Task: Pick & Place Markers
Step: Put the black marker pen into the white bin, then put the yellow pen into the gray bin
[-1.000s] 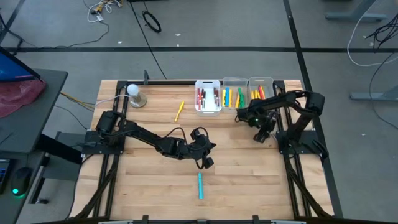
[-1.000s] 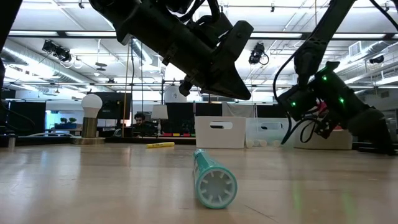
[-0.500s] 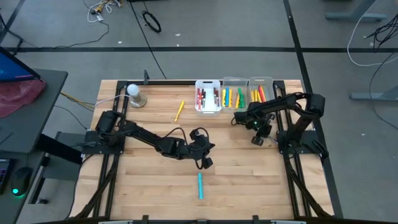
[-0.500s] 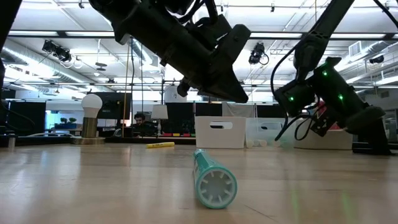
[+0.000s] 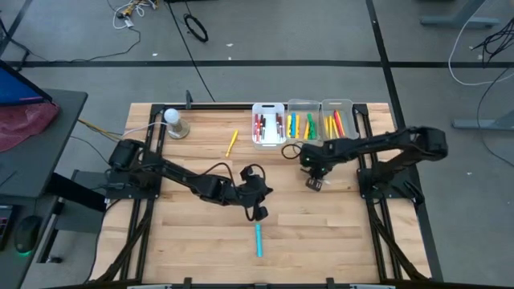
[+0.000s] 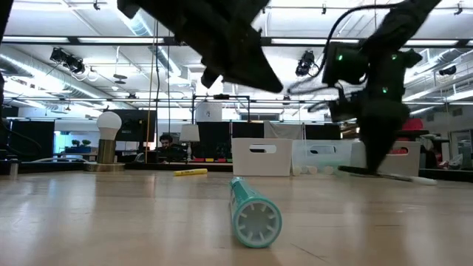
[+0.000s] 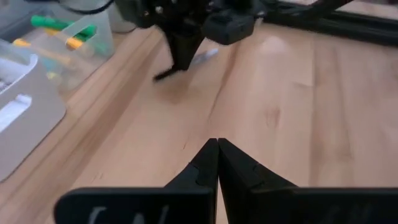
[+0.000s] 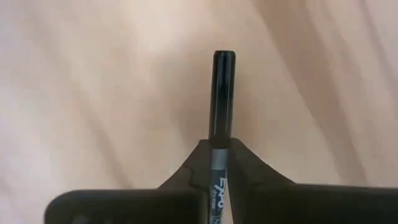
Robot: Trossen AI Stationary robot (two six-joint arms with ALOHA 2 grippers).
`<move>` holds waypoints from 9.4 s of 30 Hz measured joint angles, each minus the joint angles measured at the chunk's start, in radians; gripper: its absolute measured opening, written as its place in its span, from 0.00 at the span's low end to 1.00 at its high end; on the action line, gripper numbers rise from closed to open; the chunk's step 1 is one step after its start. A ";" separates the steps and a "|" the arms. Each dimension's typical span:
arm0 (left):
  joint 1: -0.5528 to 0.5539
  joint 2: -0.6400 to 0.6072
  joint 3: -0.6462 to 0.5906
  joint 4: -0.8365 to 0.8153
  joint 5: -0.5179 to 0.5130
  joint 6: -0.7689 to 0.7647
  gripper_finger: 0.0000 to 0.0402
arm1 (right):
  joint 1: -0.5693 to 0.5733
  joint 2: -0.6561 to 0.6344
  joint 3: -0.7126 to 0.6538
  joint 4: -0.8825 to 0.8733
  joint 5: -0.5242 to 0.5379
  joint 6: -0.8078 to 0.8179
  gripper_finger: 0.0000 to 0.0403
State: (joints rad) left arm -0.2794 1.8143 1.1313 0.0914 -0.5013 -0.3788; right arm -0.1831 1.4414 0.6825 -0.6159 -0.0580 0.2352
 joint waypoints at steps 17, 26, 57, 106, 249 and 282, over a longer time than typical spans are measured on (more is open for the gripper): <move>0.001 0.062 0.000 -0.026 0.006 -0.063 0.52 | 0.175 -0.068 -0.302 1.118 0.018 0.081 0.04; 0.001 0.195 0.000 0.389 -0.201 -0.004 0.63 | 0.240 -0.069 -0.354 1.573 0.022 0.085 0.04; 0.040 -0.045 0.002 0.109 -0.272 -0.051 0.09 | 0.275 -0.427 -0.353 1.207 0.071 -0.015 0.32; 0.624 0.363 0.377 -0.193 0.250 -0.245 0.18 | 0.403 -0.488 -0.437 1.259 0.174 -0.057 0.24; 0.086 -0.038 -0.233 0.784 0.067 0.281 0.09 | 0.362 0.064 -0.434 2.187 0.259 -0.199 0.18; 0.154 -0.040 -0.233 0.420 0.024 0.075 0.55 | 0.180 -0.693 -0.012 0.027 0.791 0.123 0.03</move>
State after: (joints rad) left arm -0.1250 1.7741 0.8982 0.5109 -0.4778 -0.3035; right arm -0.0032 0.7488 0.6704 -0.5891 0.7334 0.3584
